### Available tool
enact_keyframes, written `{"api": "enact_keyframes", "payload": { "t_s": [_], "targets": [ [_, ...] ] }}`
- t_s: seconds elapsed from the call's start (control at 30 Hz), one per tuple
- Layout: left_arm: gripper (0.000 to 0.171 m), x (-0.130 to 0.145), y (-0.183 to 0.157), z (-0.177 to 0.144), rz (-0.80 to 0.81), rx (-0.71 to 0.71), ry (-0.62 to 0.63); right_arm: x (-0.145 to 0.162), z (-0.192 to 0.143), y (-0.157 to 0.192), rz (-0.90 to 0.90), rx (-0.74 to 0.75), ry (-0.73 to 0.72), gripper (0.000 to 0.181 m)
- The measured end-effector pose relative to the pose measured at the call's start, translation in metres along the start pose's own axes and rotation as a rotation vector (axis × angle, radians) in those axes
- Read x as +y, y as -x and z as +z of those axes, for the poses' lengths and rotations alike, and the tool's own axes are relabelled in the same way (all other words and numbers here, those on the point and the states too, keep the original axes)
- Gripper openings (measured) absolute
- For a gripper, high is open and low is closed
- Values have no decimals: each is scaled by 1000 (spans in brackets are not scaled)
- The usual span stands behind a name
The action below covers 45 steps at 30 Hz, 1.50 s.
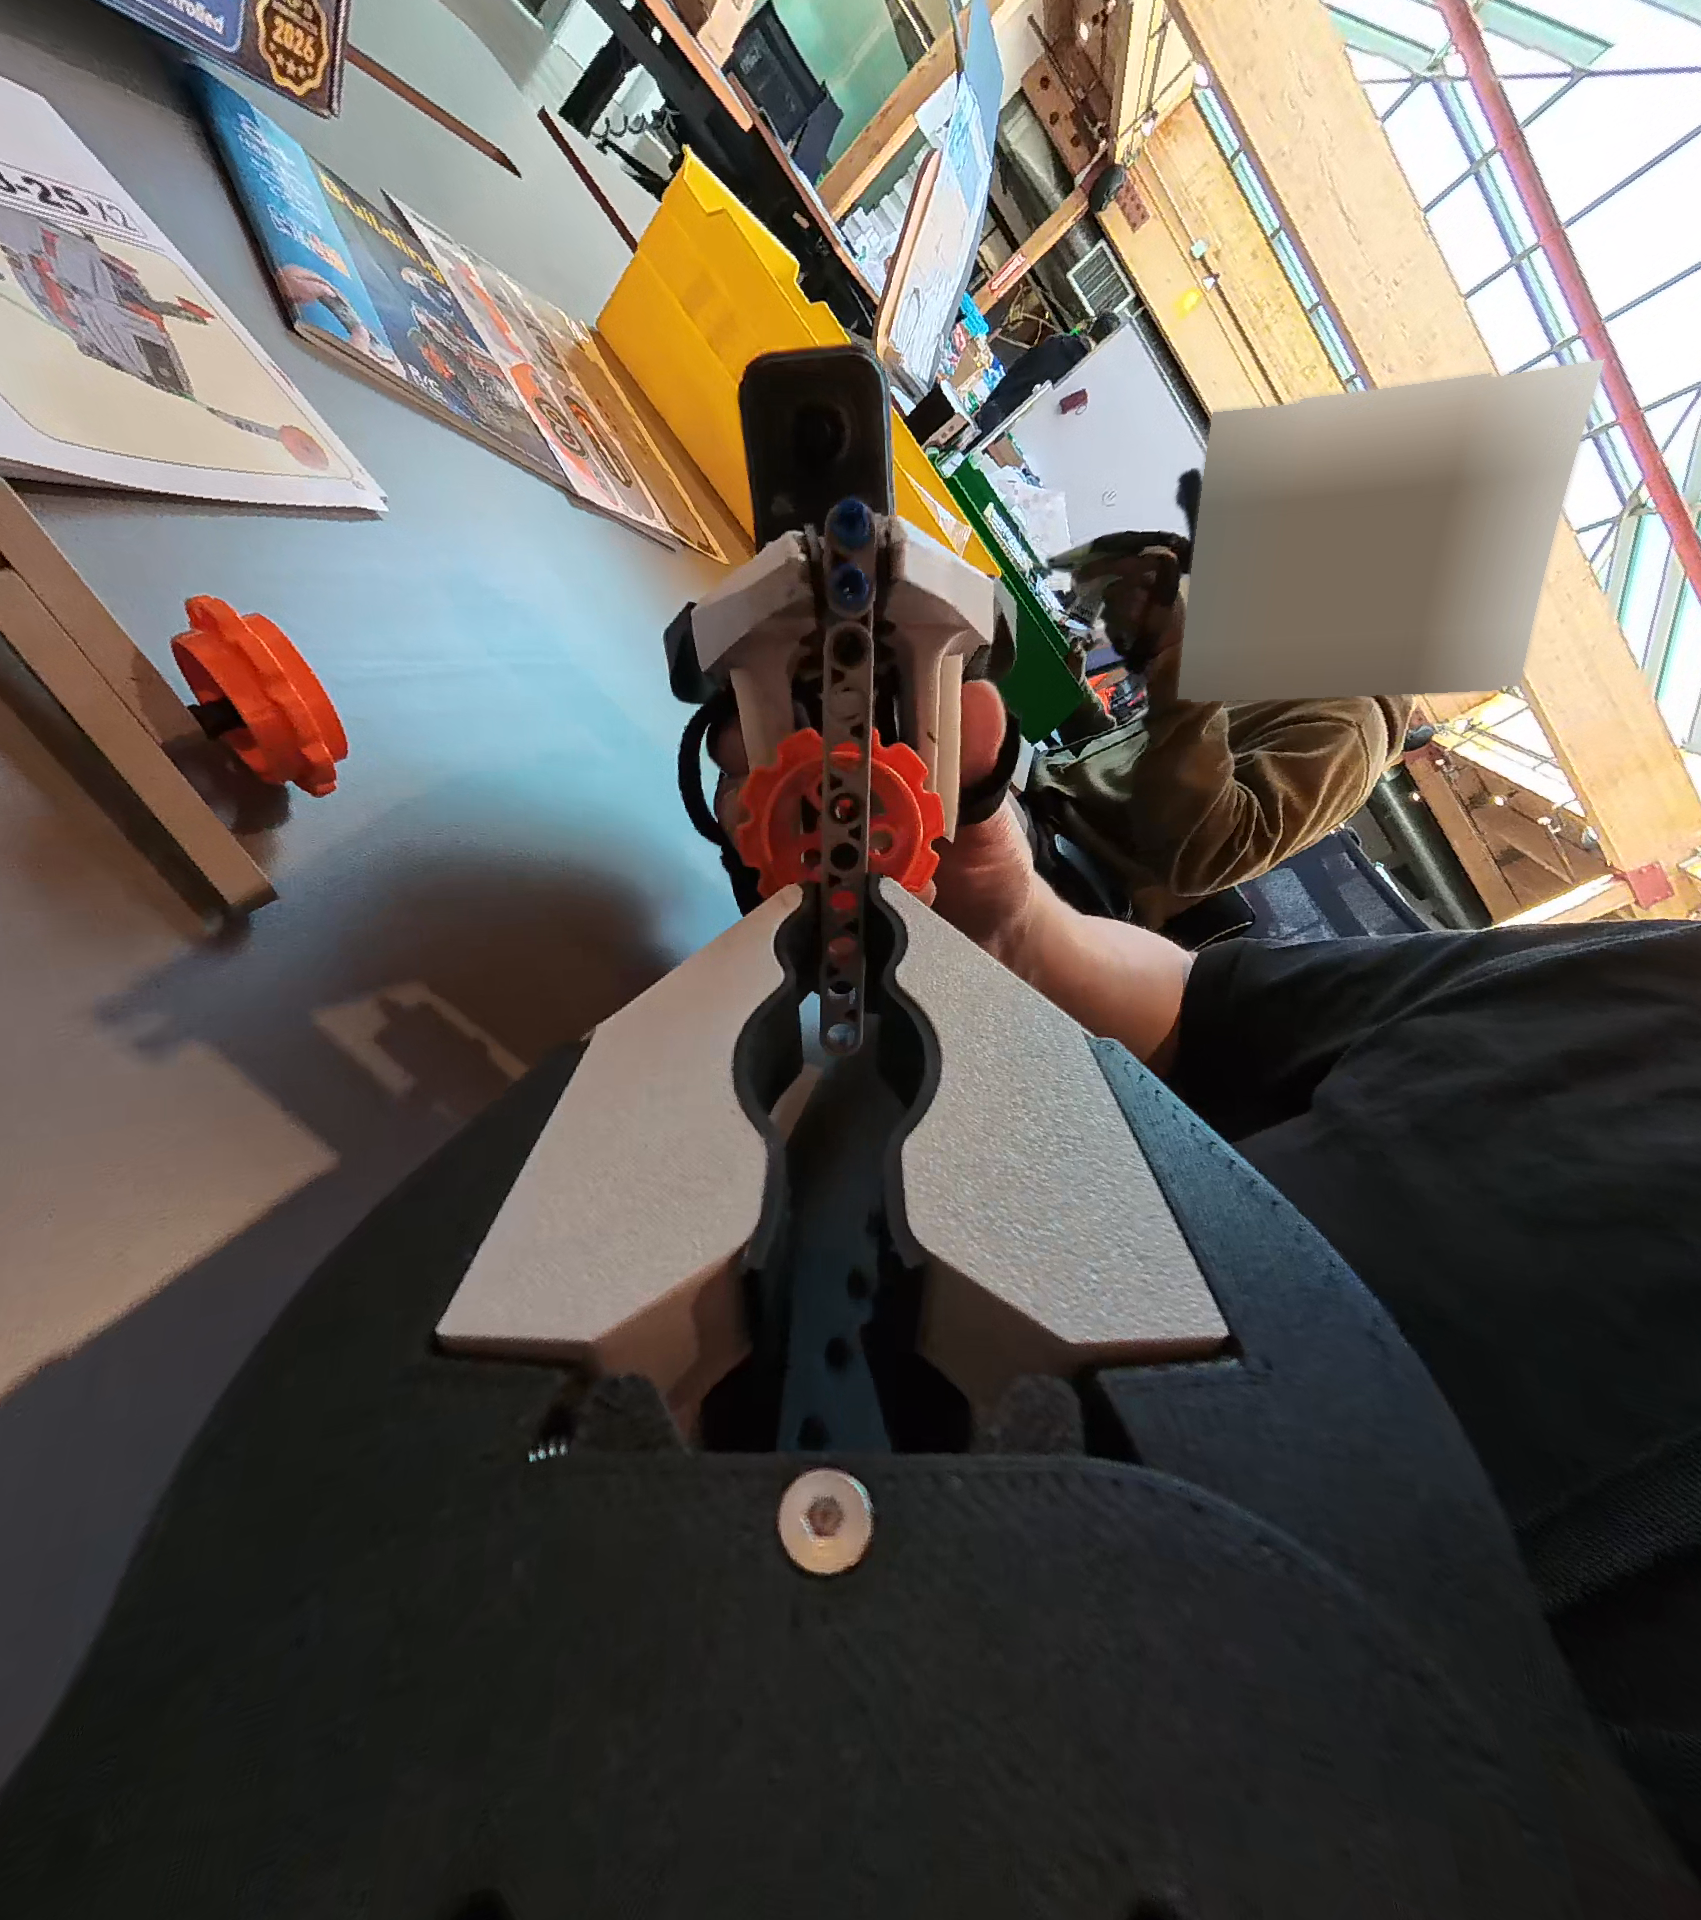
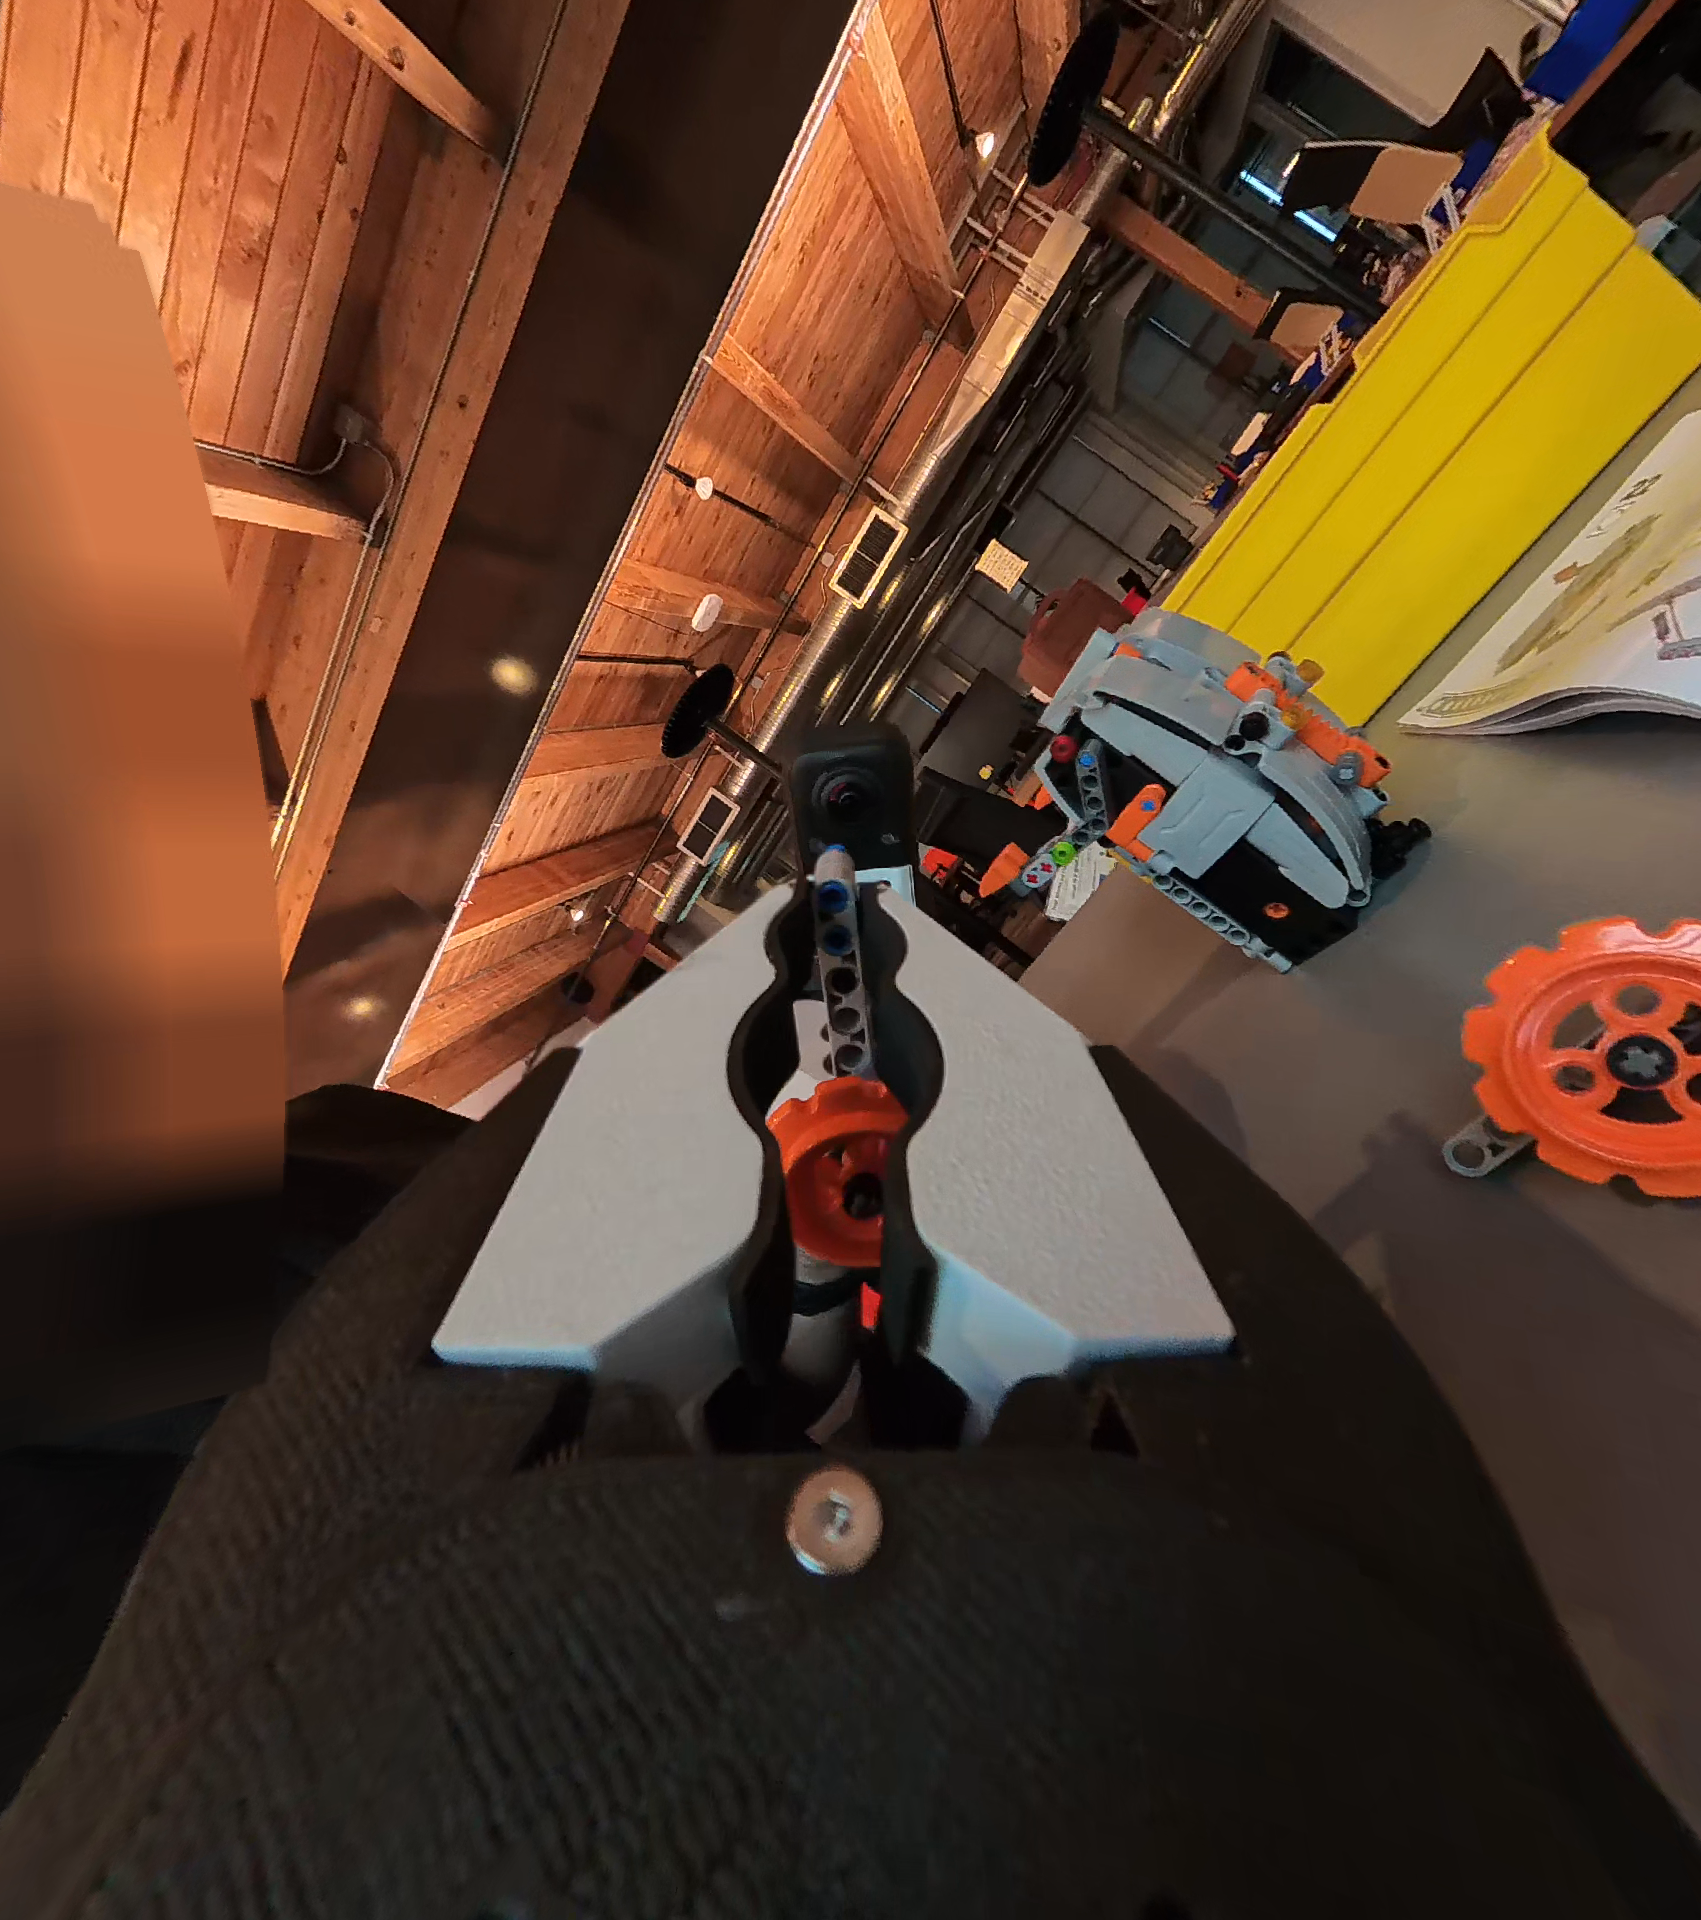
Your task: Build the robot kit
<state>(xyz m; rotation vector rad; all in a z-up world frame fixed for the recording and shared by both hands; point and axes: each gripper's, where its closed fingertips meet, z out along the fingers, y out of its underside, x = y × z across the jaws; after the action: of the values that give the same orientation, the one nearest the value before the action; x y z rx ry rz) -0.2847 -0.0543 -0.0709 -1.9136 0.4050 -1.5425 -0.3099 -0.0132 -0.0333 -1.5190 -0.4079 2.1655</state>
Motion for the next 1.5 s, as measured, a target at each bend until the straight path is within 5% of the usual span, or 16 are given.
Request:
{"api": "enact_keyframes", "payload": {
  "t_s": [0.13, 0.27, 0.5, 0.57, 0.63, 0.7, 0.77, 1.03, 1.4, 1.5],
  "targets": [
    [6, 1, -1, -1, 29, -12, 5, 1, 0, 3, -42, 17, 22, 6],
    [24, -10, 3, -15, 152, -115, -14, -10, -4, 9, -66, 6, -21, 5],
    [37, -70, -2, -85, 513, -436, -159, -33, -22, 12, -28, -9, -116, 5],
    [56, -95, 0, -113, 627, -585, -231, -37, -25, 14, -26, -12, -133, 5],
    [92, -118, 11, -141, 737, -761, -284, -39, -27, 16, -26, -17, -142, 5],
    [109, -127, 27, -157, 799, -876, -227, -40, -28, 17, -26, -20, -143, 5],
    [120, -130, 44, -163, 779, -903, -153, -41, -28, 18, -24, -21, -149, 5],
    [111, -117, 93, -151, 559, -894, 73, -43, -30, 21, -21, -26, -155, 5],
    [114, -91, 111, -133, 388, -920, 238, -44, -32, 22, 9, -39, -158, 5],
    [101, -88, 113, -131, 309, -901, 258, -43, -32, 23, 7, -41, -153, 5]
  ]
}}
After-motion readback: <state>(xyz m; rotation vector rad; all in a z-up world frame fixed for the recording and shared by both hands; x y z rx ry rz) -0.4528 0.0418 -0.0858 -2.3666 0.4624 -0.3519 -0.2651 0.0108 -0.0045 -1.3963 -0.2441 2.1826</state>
